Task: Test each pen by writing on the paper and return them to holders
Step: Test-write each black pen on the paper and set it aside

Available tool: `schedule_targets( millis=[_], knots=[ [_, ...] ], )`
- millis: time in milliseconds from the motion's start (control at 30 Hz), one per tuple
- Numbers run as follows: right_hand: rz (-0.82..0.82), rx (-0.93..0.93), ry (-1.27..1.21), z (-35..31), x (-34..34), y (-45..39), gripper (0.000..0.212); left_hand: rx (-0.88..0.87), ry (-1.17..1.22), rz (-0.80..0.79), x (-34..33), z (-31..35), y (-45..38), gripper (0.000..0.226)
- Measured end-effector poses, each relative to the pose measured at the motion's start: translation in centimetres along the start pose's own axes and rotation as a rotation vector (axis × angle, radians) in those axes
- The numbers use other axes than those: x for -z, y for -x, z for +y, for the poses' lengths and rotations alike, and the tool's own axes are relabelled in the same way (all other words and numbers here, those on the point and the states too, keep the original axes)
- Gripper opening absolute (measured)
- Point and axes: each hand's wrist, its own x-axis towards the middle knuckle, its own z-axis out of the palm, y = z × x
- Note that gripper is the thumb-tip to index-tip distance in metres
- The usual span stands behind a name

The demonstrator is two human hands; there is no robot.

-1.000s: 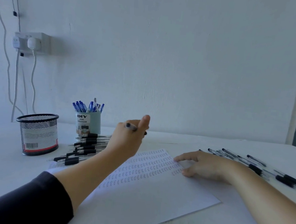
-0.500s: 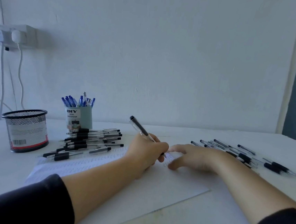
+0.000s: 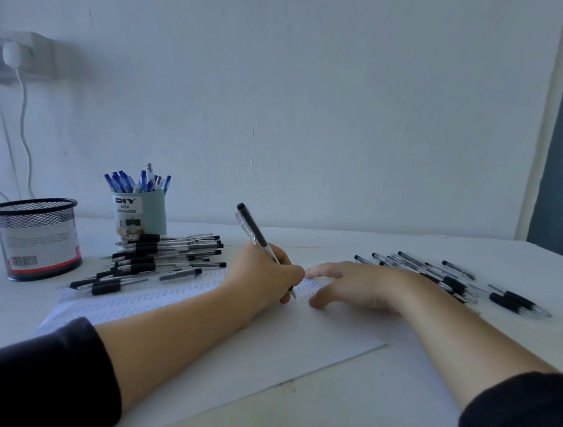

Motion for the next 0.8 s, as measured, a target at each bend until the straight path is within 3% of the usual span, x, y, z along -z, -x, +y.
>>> schedule_targets(
  millis=[800],
  knots=[
    [-0.002,-0.003,0.05,-0.46,-0.01,0.45,0.058,-0.033,-0.035,0.025,-0.2,0.03,0.05,0.023]
  ],
)
